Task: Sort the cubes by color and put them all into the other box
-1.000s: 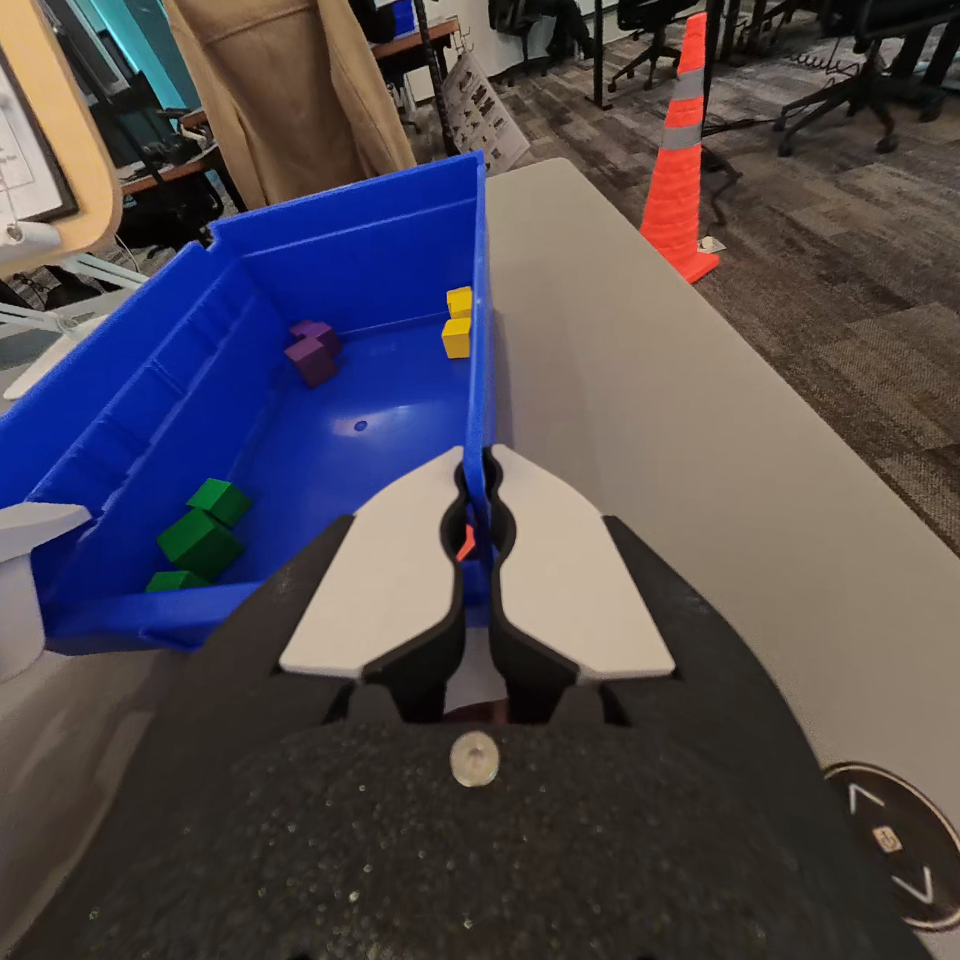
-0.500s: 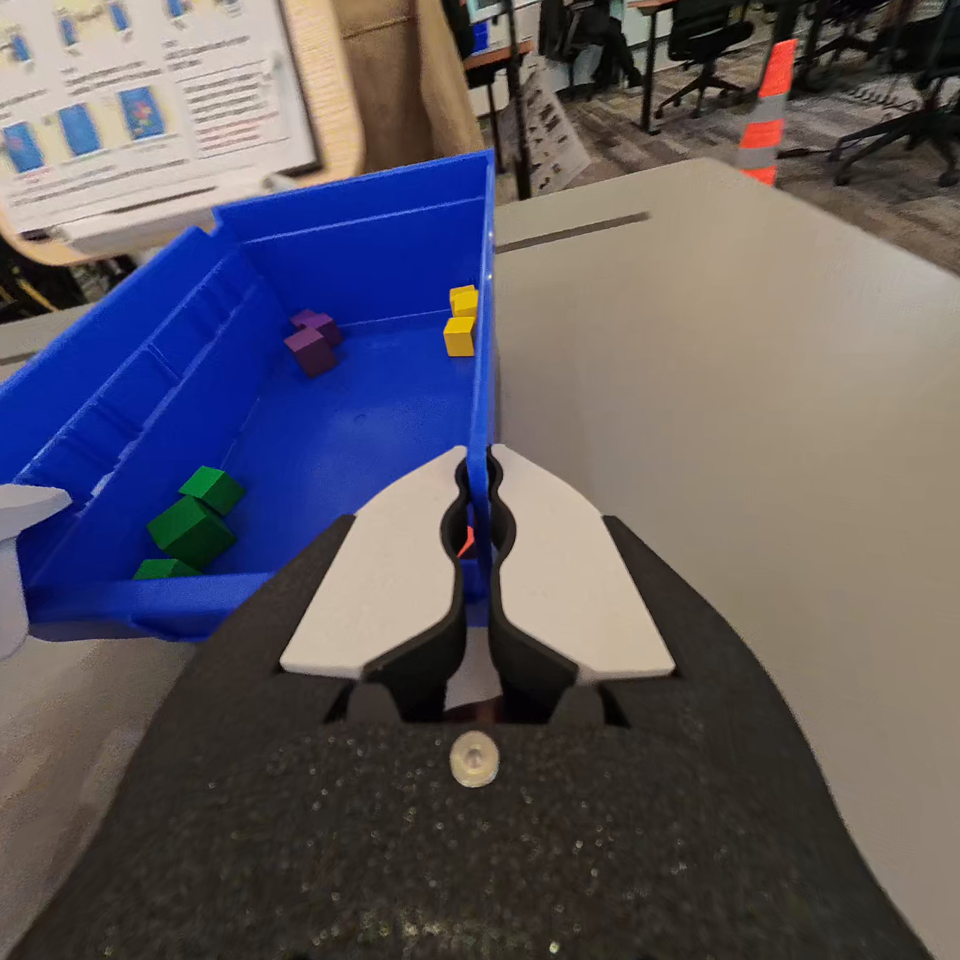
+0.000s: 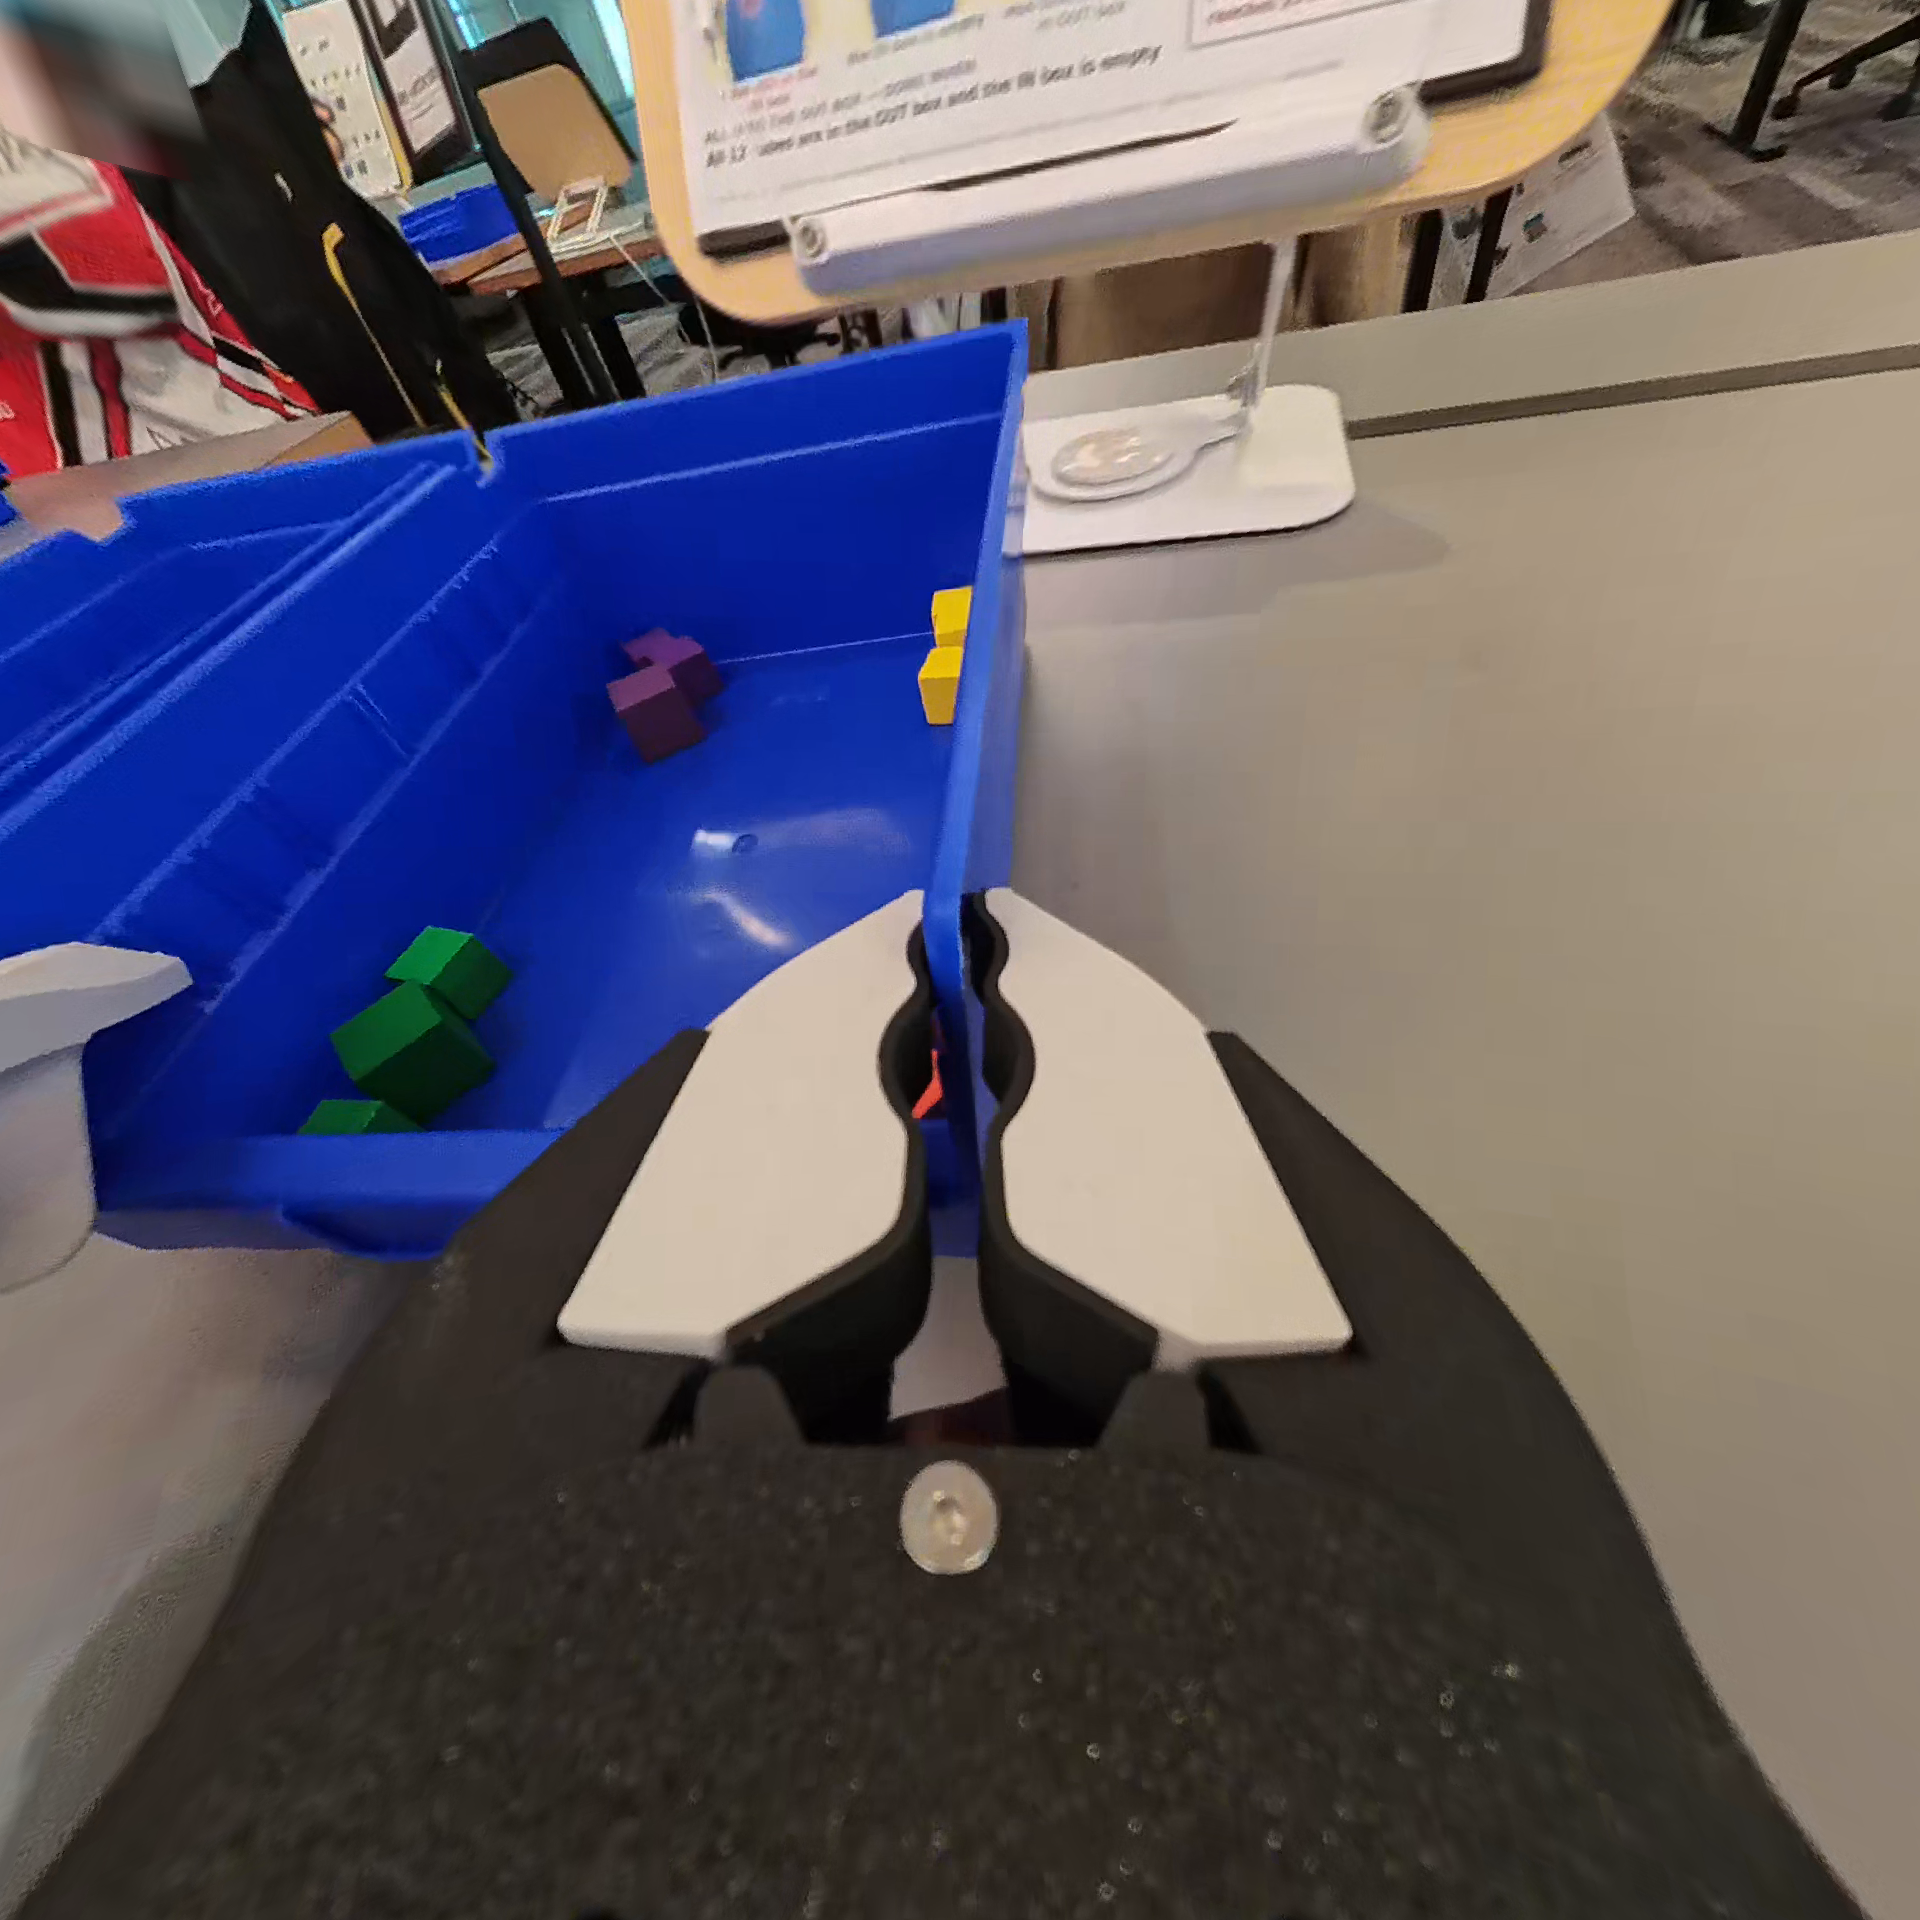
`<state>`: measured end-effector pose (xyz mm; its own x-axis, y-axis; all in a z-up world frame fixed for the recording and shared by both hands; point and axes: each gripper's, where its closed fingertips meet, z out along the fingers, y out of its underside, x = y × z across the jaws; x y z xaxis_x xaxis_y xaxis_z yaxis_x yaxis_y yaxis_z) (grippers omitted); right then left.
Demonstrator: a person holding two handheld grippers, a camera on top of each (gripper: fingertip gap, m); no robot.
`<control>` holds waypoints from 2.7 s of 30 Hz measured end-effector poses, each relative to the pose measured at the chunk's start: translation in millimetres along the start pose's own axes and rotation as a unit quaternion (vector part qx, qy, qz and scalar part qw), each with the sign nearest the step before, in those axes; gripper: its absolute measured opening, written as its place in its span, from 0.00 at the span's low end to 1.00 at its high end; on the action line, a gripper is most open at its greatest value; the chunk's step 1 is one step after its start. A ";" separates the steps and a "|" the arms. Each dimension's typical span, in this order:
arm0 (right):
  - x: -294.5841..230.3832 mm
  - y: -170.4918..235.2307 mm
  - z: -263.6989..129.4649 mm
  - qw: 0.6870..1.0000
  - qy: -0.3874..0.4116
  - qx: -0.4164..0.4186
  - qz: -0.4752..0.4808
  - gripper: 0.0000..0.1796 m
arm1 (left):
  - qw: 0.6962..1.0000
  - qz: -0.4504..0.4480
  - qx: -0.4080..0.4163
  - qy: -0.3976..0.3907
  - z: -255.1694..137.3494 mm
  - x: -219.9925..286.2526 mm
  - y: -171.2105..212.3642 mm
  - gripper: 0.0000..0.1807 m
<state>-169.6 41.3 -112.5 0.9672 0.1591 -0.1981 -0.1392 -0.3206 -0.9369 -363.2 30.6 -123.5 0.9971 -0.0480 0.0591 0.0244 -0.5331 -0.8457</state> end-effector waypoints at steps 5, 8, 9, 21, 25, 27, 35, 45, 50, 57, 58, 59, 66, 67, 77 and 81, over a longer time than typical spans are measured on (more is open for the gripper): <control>-4.4 6.7 4.7 1.000 0.001 -0.001 0.000 0.02 | 1.000 -0.008 0.012 0.004 3.8 -5.8 3.4 0.02; -9.3 7.5 5.2 0.999 -0.039 -0.008 0.014 0.08 | 1.000 -0.004 0.002 0.022 1.6 -3.0 5.2 0.37; -7.5 6.9 1.5 0.999 -0.046 -0.006 0.014 0.21 | 1.000 0.005 -0.003 0.029 -6.1 -3.2 7.7 0.40; -15.8 5.9 -135.3 0.962 -0.260 0.074 0.028 0.25 | 0.991 -0.025 0.078 -0.105 -98.6 -205.4 17.6 0.33; -69.1 33.7 -159.8 0.936 -0.349 0.041 -0.001 0.25 | 0.993 -0.059 0.059 -0.084 -54.5 -250.4 -9.2 0.36; -88.8 53.1 -160.7 0.930 -0.366 0.017 -0.030 0.25 | 0.995 -0.065 0.058 -0.051 -35.0 -248.3 -22.7 0.36; -127.1 106.2 -143.2 0.914 -0.392 -0.076 -0.067 0.24 | 0.995 -0.054 0.027 -0.077 8.9 -257.4 -25.6 0.04; -176.9 100.3 -104.3 0.935 -0.337 -0.086 -0.073 0.24 | 0.986 -0.096 0.063 -0.118 -81.8 -254.7 30.6 0.02; -239.8 82.4 -89.8 0.936 -0.330 -0.047 -0.114 0.27 | 0.976 -0.129 0.080 -0.153 -154.4 -251.4 75.9 0.03; -282.5 97.7 -63.6 0.933 -0.317 -0.057 -0.159 0.13 | 0.970 -0.105 0.108 -0.188 -201.9 -222.6 112.3 0.03; -279.3 94.3 -62.3 0.938 -0.297 -0.048 -0.170 0.07 | 0.967 -0.097 0.116 -0.206 -206.8 -218.9 113.8 0.03; -275.0 90.7 -61.6 0.942 -0.277 -0.038 -0.187 0.03 | 0.964 -0.090 0.130 -0.214 -212.2 -213.9 112.0 0.04; -243.9 -4.7 -103.4 0.950 -0.241 0.133 -0.146 0.02 | 0.929 -0.024 0.294 -0.224 -258.1 -158.4 28.8 0.03; -232.7 -26.7 -112.7 0.949 -0.228 0.164 -0.141 0.02 | 0.925 -0.014 0.319 -0.209 -261.9 -144.9 9.1 0.03; -30.9 -213.0 -195.7 0.928 -0.031 0.359 -0.098 0.02 | 0.886 0.072 0.458 -0.007 -257.9 76.6 -178.6 0.02; 77.7 -234.4 -205.1 0.938 0.057 0.329 -0.097 0.02 | 0.904 0.074 0.416 0.070 -205.5 182.5 -197.0 0.02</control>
<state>-18.2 -62.7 150.7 0.9991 0.0421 -0.0079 -0.0224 0.3559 -0.9342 -200.8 -46.7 162.8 0.9763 -0.2046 -0.0704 -0.0049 0.3043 -0.9526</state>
